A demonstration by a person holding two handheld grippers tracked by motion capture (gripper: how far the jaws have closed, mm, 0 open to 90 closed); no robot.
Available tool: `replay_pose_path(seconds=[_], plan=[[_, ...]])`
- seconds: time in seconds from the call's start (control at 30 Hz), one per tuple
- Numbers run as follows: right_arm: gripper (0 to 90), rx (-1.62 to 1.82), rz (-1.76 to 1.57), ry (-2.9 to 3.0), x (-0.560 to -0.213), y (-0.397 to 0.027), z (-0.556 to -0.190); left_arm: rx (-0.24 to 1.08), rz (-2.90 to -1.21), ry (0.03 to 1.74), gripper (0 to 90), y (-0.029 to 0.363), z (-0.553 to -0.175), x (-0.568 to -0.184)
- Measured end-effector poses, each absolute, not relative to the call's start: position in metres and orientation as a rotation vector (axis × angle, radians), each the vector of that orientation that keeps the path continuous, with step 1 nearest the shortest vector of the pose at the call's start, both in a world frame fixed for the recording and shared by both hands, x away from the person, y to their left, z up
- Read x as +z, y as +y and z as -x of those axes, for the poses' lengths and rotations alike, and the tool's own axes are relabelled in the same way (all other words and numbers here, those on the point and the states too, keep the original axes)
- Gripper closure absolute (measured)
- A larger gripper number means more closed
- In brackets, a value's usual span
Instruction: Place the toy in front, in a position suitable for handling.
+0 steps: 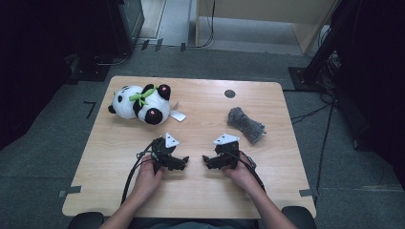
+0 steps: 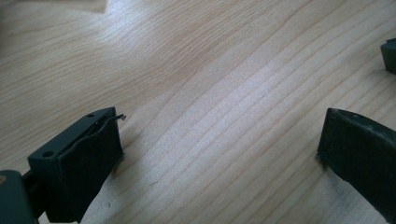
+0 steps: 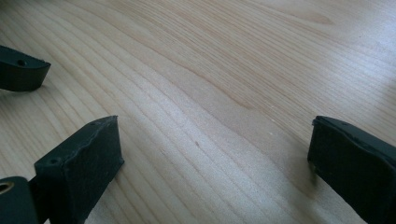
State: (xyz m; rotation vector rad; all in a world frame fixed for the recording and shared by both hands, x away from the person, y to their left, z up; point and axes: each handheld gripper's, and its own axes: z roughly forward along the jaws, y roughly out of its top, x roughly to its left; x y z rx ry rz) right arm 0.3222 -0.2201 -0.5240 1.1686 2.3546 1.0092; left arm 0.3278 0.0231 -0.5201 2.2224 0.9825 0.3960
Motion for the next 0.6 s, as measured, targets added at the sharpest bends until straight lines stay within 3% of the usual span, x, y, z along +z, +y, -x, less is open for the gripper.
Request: replay_pose_path(seconds=[0.6], plan=[[2.6, 1.007, -1.174, 2.351, -0.5240, -0.2194, -0.3221, 0.395, -2.228, 0.976, 0.0, 0.0231, -0.3267, -0.5200]])
